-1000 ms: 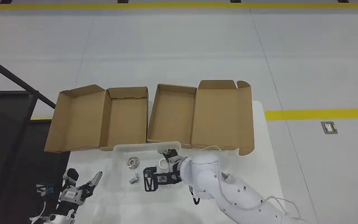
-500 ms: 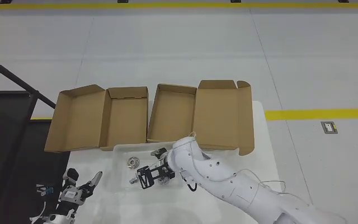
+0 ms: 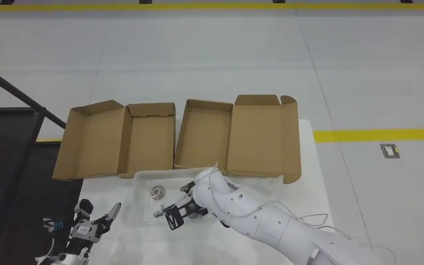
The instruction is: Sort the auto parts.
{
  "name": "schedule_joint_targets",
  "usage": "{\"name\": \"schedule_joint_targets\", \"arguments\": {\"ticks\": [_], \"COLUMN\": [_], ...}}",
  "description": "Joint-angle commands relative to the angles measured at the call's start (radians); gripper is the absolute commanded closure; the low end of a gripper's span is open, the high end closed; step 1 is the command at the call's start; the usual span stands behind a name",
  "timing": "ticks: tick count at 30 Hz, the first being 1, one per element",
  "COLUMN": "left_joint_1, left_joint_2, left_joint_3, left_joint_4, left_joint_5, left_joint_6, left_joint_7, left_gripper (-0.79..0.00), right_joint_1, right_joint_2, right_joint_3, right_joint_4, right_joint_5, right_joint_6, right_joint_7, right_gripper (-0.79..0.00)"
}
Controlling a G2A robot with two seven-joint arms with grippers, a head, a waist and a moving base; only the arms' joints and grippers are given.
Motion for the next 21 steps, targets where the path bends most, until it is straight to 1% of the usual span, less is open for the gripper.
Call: {"name": "schedule_joint_targets", "arguments": {"ticks": [1,6,14,15,16,18,19,21], "left_joint_1": [0.000,0.000,0.000,0.000,0.000,0.000,0.000,0.000], "left_joint_2": [0.000,0.000,0.000,0.000,0.000,0.000,0.000,0.000], "left_joint_3": [0.000,0.000,0.000,0.000,0.000,0.000,0.000,0.000], "left_joint_4": [0.000,0.000,0.000,0.000,0.000,0.000,0.000,0.000], "left_joint_5": [0.000,0.000,0.000,0.000,0.000,0.000,0.000,0.000], "left_joint_6": [0.000,0.000,0.000,0.000,0.000,0.000,0.000,0.000], "left_joint_7": [0.000,0.000,0.000,0.000,0.000,0.000,0.000,0.000], "left_gripper": [-0.785,-0.785,-0.785,-0.785,-0.785,-0.785,-0.785,-0.785], "right_joint_1": [0.007,0.028,0.049,0.050,0.051,0.054,0.055,0.057], "right_joint_2": [-0.016,-0.055,-0.099,-0.103,-0.107,-0.116,-0.120,-0.128], "right_joint_3": [-0.008,-0.028,-0.051,-0.053,-0.055,-0.059,-0.061,-0.067], "right_joint_4": [0.027,0.099,0.178,0.186,0.196,0.212,0.221,0.236], "right_joint_5": [0.003,0.007,-0.032,-0.038,-0.044,-0.054,-0.059,-0.067], "right_joint_6": [-0.009,-0.055,-0.060,-0.059,-0.059,-0.062,-0.064,-0.064], "right_joint_7": [0.000,-0.019,-0.094,-0.103,-0.111,-0.128,-0.135,-0.151], "right_gripper": [-0.785,-0.785,-0.785,-0.748,-0.671,-0.428,-0.379,-0.351]}}
